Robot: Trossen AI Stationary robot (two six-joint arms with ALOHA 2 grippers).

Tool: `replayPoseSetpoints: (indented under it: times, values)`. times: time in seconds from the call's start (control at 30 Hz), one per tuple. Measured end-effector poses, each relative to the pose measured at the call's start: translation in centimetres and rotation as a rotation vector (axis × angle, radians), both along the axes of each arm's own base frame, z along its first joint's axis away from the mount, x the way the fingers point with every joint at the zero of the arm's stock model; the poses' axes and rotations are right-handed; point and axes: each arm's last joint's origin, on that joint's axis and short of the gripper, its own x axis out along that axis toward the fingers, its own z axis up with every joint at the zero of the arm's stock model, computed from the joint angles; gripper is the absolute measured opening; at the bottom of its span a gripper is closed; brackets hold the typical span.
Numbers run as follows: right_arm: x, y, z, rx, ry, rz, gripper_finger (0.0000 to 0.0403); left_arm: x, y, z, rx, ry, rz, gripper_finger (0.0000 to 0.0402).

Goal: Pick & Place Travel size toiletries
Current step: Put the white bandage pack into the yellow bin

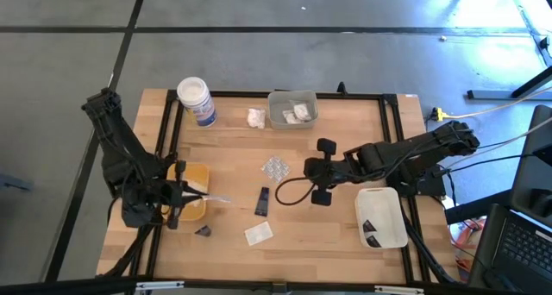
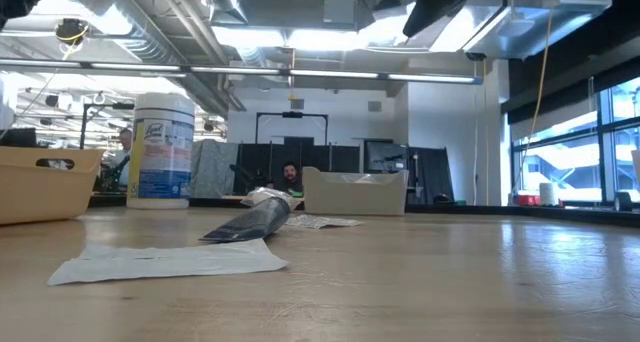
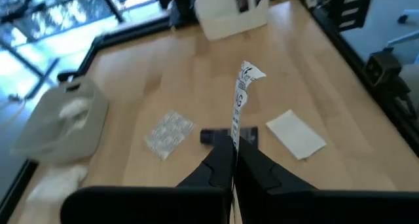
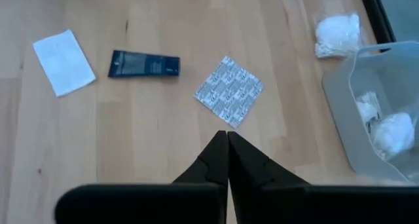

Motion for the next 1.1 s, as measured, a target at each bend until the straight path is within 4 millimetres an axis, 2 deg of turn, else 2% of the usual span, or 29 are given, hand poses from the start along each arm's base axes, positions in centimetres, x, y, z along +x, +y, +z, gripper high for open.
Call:
replayPoseSetpoints:
  times: [0.3,0.6,0.77,1.1]
  values:
    - [-0.2,-0.1,-0.2,0.02,0.029,-0.009,0.0004,-0.5,1.3,0.6,-0.032,0.178,0.144,0.0002]
    - [-0.1,-0.3,-0.2,0.024,0.031,-0.015,0.0005,-1.2,2.1,-1.7,-0.06,0.575,0.413,0.0002]
    - [-0.1,-0.5,-0.2,0.024,0.031,-0.019,0.0008,-1.1,1.4,-2.6,-0.036,0.718,0.457,0.0002]
    - [-0.1,-0.4,-0.2,0.037,0.035,-0.011,0.0007,0.3,-0.7,-5.7,0.103,0.845,0.526,0.0002]
